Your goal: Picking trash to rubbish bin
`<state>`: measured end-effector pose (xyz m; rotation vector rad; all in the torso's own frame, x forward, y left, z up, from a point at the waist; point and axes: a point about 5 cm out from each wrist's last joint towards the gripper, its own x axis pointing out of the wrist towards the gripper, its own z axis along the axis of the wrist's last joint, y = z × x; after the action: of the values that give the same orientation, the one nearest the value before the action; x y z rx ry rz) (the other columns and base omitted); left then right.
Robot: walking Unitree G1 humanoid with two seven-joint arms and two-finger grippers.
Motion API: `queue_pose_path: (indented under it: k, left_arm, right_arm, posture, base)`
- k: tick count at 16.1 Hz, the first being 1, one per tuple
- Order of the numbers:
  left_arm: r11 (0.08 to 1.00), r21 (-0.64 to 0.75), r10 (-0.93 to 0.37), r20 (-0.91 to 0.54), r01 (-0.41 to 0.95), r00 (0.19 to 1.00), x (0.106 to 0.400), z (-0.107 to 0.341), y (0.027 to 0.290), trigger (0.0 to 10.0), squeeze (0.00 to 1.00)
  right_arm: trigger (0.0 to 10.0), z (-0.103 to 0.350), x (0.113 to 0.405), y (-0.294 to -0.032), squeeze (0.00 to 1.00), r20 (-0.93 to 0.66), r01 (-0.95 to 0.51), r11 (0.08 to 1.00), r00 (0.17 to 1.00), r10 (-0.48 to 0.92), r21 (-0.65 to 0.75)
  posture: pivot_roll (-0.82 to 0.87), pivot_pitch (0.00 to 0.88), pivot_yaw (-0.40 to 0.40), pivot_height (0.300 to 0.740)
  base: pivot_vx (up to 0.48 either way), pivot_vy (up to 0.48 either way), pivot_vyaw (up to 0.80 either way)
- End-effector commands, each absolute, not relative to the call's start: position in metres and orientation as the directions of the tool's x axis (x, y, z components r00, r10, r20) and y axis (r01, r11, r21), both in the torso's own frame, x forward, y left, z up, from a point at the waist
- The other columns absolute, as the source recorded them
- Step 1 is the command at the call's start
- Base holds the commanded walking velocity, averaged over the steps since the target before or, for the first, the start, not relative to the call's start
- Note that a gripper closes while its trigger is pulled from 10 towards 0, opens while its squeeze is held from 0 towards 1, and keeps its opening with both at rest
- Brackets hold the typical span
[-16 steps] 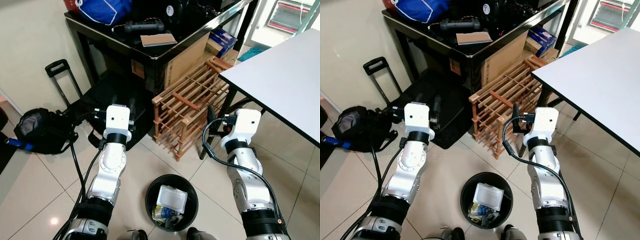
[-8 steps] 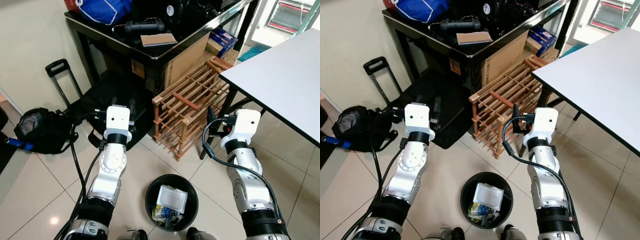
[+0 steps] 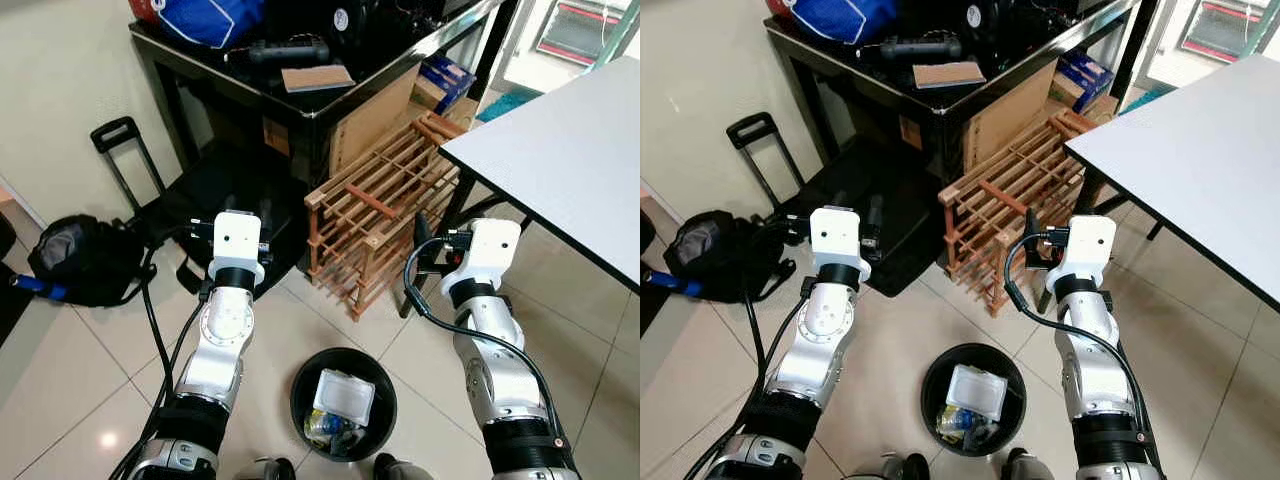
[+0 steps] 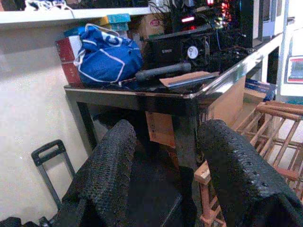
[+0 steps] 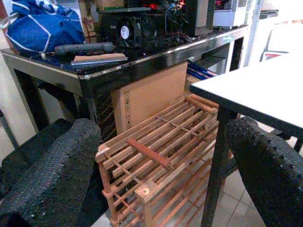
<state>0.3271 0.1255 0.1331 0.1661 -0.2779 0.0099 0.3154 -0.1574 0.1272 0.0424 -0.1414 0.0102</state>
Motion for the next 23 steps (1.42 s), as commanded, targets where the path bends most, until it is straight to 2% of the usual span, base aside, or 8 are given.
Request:
queue_pose_path:
  k: [1, 6, 10, 23]
  left_arm:
    - [0.987, 0.158, -0.006, 0.262, -0.037, 0.965, 0.3257, 0.1306, 0.1262, 10.0, 0.0]
    - [0.987, 0.158, -0.005, 0.26, -0.037, 0.966, 0.3251, 0.1298, 0.1258, 10.0, 0.0]
    - [0.986, 0.16, -0.001, 0.249, -0.04, 0.969, 0.3255, 0.1287, 0.1252, 10.0, 0.0]
    - [0.991, 0.135, -0.015, 0.229, -0.016, 0.973, 0.3253, 0.1272, 0.1223, 10.0, 0.0]
  right_arm:
    - [10.0, 0.1222, 0.3151, -0.1556, 0.0, 0.116, -0.025, 0.999, 0.993, 0.02, 0.038]
    - [10.0, 0.1217, 0.3152, -0.1546, 0.0, 0.114, -0.032, 0.999, 0.993, 0.028, 0.036]
    - [10.0, 0.1205, 0.3159, -0.1548, 0.0, 0.1, -0.033, 0.999, 0.995, 0.029, 0.038]
    - [10.0, 0.1179, 0.3162, -0.1532, 0.0, 0.07, -0.045, 0.999, 0.997, 0.044, 0.023]
  posture:
    - [-0.06, 0.116, 0.049, 0.74]
    - [-0.06, 0.105, 0.048, 0.74]
    - [-0.07, 0.108, 0.045, 0.74]
    - [-0.06, 0.126, 0.04, 0.74]
  base:
    - [-0.289, 0.0, 0.0]
    - [-0.318, 0.0, 0.0]
    - [0.0, 0.0, 0.0]
    - [0.0, 0.0, -0.79]
